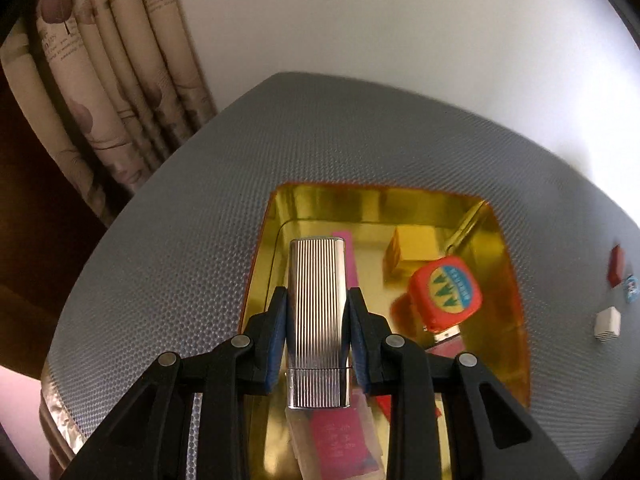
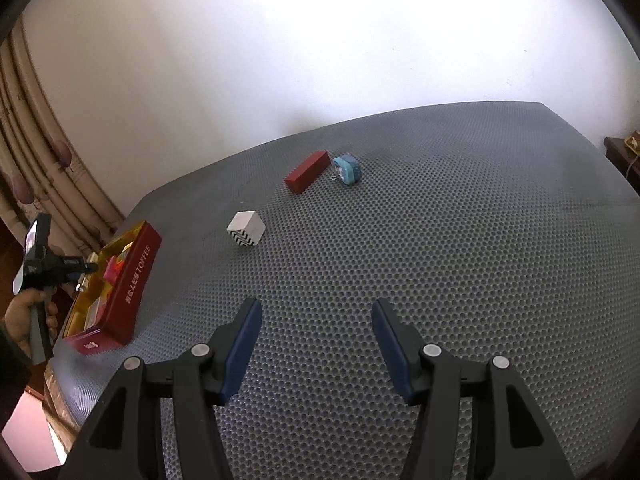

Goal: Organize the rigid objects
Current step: 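Carry the gold tube with the left gripper into the tray and release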

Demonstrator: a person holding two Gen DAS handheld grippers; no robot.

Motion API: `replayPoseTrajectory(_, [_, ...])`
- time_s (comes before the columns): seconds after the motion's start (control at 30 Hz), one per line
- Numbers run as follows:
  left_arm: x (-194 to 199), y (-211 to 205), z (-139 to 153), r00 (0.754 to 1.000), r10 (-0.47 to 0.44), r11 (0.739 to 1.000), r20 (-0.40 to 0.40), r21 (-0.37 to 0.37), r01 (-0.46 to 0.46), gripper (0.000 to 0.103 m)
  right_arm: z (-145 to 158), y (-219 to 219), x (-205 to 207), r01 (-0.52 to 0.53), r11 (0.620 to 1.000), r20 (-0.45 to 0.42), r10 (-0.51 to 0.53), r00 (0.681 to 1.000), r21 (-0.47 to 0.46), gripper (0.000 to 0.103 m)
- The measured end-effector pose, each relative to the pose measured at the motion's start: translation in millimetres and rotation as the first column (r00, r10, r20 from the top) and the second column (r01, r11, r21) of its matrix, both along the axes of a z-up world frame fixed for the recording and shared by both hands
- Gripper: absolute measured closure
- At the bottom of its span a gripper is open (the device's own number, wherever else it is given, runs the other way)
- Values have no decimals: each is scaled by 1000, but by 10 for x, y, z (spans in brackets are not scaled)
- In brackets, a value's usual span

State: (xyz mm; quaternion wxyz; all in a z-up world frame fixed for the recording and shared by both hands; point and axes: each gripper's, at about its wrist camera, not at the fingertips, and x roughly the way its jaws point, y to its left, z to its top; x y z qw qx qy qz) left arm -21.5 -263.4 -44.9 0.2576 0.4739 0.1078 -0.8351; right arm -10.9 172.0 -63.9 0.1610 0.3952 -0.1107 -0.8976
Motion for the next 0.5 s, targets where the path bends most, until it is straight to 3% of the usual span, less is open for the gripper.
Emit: replayPoseTrajectory(0.5, [-124,-209,-40,999,45,999,29,-21,-45,76,-33,66,-9,-7,1000,7,7,1000,-1,44])
